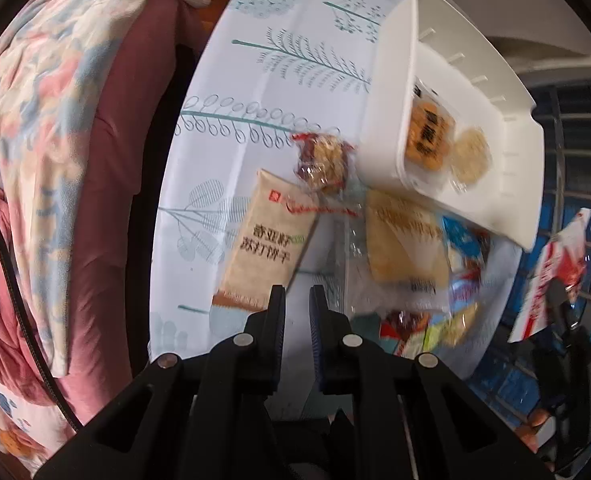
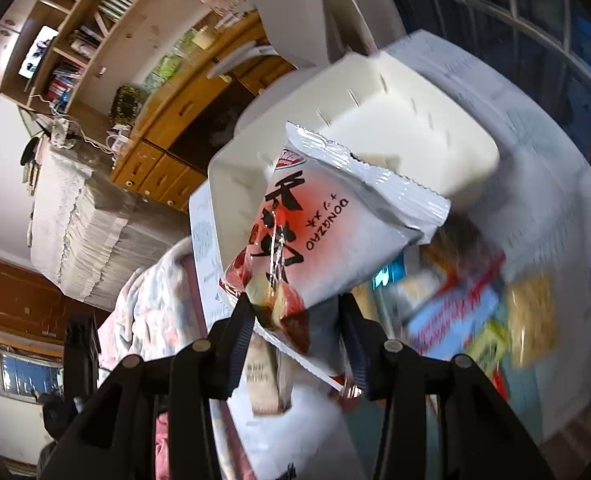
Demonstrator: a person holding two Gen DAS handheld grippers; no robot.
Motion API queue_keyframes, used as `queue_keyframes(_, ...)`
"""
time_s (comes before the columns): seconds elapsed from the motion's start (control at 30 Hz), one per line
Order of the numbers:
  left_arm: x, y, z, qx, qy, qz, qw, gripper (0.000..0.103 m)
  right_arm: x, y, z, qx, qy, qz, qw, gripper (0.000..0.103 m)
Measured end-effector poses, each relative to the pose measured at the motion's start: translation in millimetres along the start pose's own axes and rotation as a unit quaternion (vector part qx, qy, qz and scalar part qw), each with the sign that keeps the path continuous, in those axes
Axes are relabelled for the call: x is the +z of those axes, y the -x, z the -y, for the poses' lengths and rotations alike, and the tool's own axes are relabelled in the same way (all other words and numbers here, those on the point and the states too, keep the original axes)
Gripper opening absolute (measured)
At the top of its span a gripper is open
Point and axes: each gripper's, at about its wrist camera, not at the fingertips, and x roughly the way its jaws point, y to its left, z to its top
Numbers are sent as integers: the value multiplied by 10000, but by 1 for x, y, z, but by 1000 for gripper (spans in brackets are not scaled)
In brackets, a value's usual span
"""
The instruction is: Organize snacks
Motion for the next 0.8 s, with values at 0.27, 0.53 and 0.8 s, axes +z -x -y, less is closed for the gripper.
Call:
queue_keyframes(0.27,3,-26,-4,44,444,266,9986,9,39,-28,27,84,154,135,9998,44)
queue_keyframes(0.53,2,-46,-7,157,660,158,9976,12,55,-42,48,58,-44,103,9999,49)
queue_keyframes(0.8,7,-44,0,271,380,129,9988,29,45,-25,51,-43,-214,193,9996,54)
